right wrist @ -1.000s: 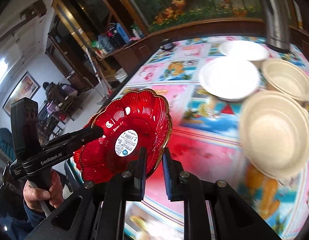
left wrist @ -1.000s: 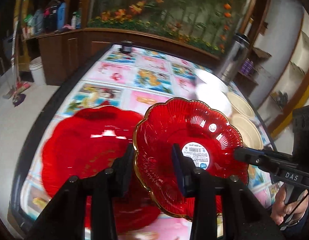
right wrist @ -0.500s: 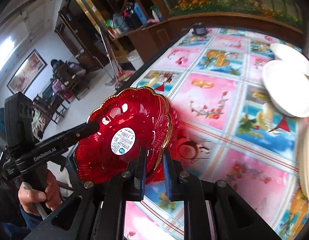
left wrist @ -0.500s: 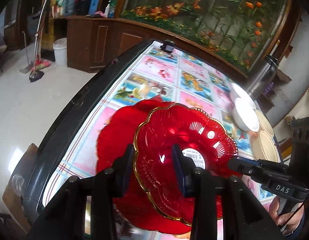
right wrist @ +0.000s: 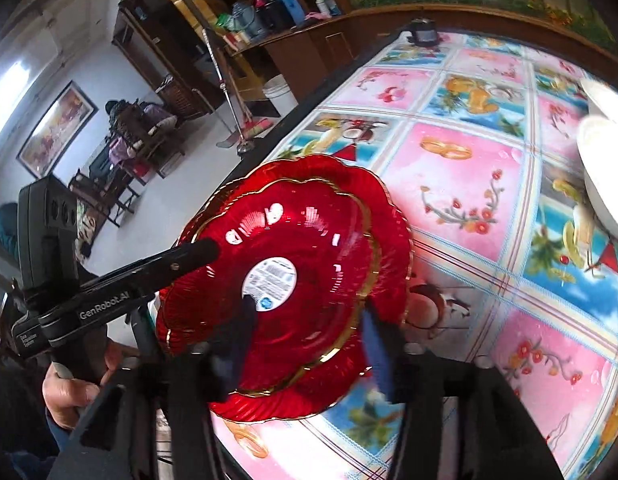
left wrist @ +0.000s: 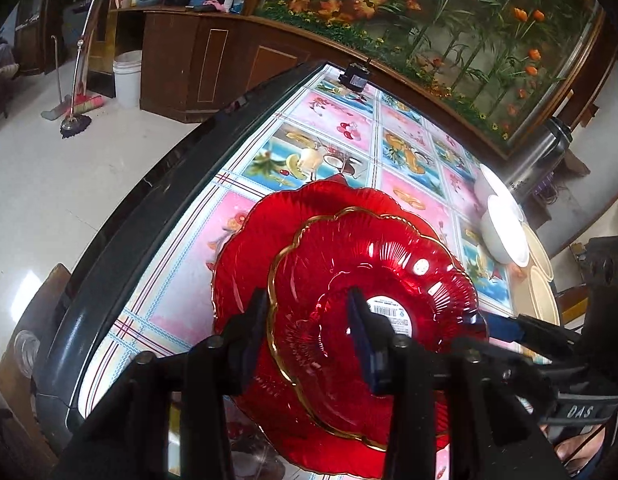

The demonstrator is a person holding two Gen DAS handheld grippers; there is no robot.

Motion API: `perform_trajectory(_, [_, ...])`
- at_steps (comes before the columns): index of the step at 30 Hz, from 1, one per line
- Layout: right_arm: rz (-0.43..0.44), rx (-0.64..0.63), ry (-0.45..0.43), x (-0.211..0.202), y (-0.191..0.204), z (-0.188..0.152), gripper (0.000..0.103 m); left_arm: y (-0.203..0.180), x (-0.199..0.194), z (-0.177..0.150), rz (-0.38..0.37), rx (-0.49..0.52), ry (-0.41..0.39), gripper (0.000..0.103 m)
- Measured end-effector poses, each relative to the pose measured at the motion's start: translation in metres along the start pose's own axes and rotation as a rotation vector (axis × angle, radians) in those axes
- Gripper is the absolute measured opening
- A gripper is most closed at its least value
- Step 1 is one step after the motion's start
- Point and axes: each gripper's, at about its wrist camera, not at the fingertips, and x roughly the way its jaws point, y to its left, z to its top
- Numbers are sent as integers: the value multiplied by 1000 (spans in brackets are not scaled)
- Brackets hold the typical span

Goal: Organize plates and bowls
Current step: 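Lower the labeled plate onto the red plate and open the left tool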

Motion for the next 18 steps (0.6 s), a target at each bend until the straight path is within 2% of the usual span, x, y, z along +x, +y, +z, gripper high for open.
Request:
perform_trajectory(1, [-4,-4,3,1,2,0,70,0,-1,0,1,2,-4,48])
perform_trajectory(4, [4,-2,7,1,3,0,74,0,-5,1,-3,0,-18,54])
perform_trajectory(18, [82,35,34,-15,0,-5,74,-7,-16,2,-3,14,-34,62])
